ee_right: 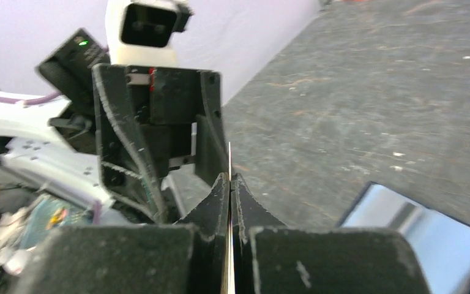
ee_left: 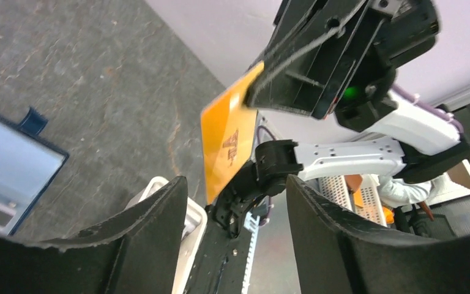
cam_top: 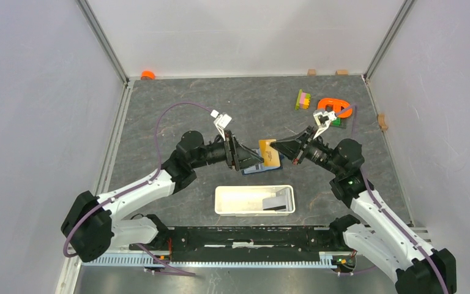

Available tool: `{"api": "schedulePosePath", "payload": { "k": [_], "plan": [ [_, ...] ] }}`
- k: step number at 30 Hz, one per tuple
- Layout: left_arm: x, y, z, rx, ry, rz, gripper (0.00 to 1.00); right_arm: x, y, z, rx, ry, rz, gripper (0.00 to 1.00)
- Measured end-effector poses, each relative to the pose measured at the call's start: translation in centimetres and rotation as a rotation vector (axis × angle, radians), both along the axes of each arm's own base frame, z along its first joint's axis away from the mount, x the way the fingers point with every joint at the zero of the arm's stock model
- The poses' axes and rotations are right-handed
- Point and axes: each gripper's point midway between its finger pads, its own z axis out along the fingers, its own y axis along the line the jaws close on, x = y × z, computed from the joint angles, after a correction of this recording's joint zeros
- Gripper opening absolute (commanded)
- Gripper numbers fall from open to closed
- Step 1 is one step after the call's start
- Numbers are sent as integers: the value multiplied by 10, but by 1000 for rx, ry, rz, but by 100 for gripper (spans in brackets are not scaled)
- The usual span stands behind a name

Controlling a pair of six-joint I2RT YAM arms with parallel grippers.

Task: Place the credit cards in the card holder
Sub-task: Insert the credit card into the card holder.

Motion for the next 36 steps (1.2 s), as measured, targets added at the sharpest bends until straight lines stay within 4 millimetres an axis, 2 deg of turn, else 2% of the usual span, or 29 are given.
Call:
{"api": "schedulePosePath", "payload": {
  "k": [3, 8, 10, 11, 12, 13, 16, 20, 22, 25, 28, 31, 36],
  "plan": [
    [-2, -1, 13, -44, -14, -9, 59, -11, 7, 7, 49, -3, 74, 0],
    [-2, -4, 19, -80, 3, -19, 44, -25, 12, 18, 106, -18, 152, 0],
    [-2, -6, 20, -92, 15, -27, 28, -27, 12, 22, 118, -30, 165, 0],
    [-3, -6, 21, -99, 20, -32, 14, -28, 12, 23, 121, -34, 169, 0],
    [-3, -7, 22, -106, 24, -36, 5, -28, 13, 23, 120, -33, 171, 3],
    [-4, -7, 24, -114, 28, -42, 2, -28, 13, 22, 120, -31, 171, 13],
    [-7, -7, 29, -130, 15, -56, 2, -21, 11, 14, 98, -15, 141, 43],
    [1, -5, 19, -100, 47, -18, 2, -4, 7, -9, -3, 20, 62, 68],
    [8, -1, 8, -64, 78, 13, 2, 11, 0, -20, -71, 33, -13, 73],
    [24, 10, -15, 12, 137, 78, 2, 34, -13, -40, -182, 61, -133, 76],
    [45, 23, -38, 96, 199, 147, 2, 55, -27, -63, -290, 99, -241, 86],
    [68, 37, -59, 180, 263, 211, 2, 70, -40, -93, -404, 154, -320, 87],
    [97, 52, -96, 317, 363, 260, 2, 82, -52, -139, -569, 245, -375, 77]
  ]
}}
